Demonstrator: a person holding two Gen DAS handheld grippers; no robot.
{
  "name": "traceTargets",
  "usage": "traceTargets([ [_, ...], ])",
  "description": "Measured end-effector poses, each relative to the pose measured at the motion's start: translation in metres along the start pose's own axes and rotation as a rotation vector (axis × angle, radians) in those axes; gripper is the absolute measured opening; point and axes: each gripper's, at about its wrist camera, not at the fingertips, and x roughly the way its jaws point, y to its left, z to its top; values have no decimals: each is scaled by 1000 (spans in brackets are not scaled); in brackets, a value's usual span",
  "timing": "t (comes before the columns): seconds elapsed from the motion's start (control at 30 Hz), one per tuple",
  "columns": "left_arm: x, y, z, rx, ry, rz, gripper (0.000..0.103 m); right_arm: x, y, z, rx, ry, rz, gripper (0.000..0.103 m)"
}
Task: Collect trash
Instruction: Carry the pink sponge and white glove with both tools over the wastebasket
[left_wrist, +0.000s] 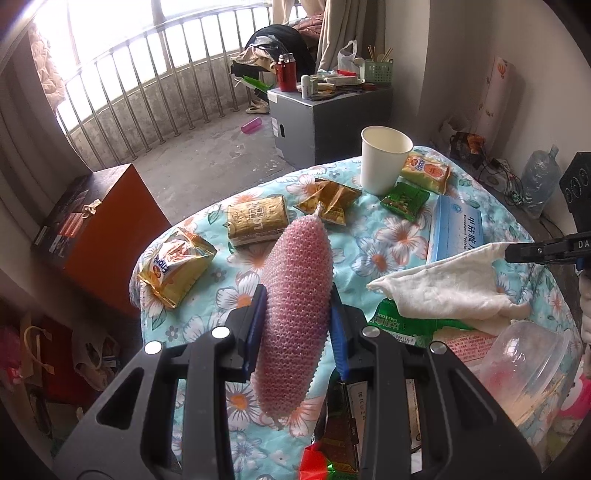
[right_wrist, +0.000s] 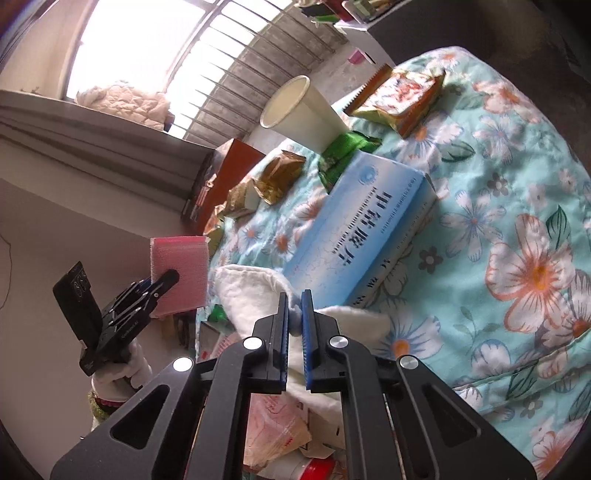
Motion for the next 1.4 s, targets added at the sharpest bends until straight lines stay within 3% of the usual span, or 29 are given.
traceTargets([
  [0.37,-47,7,13,-49,-122,23,30,-89,58,-3,-183,-204,18,6],
  [0.73,-97,-17,34,-12,-241,20,30,-171,36,-25,-143,-389,18,6],
  [1.03,-128,-72,52,60,-292,-19,30,-229,9,-50,-110,-485,15,6],
  [1.4,-142,-179,72,221,-288,-123,30,-296,-49,-82,-20,-608,27,6],
])
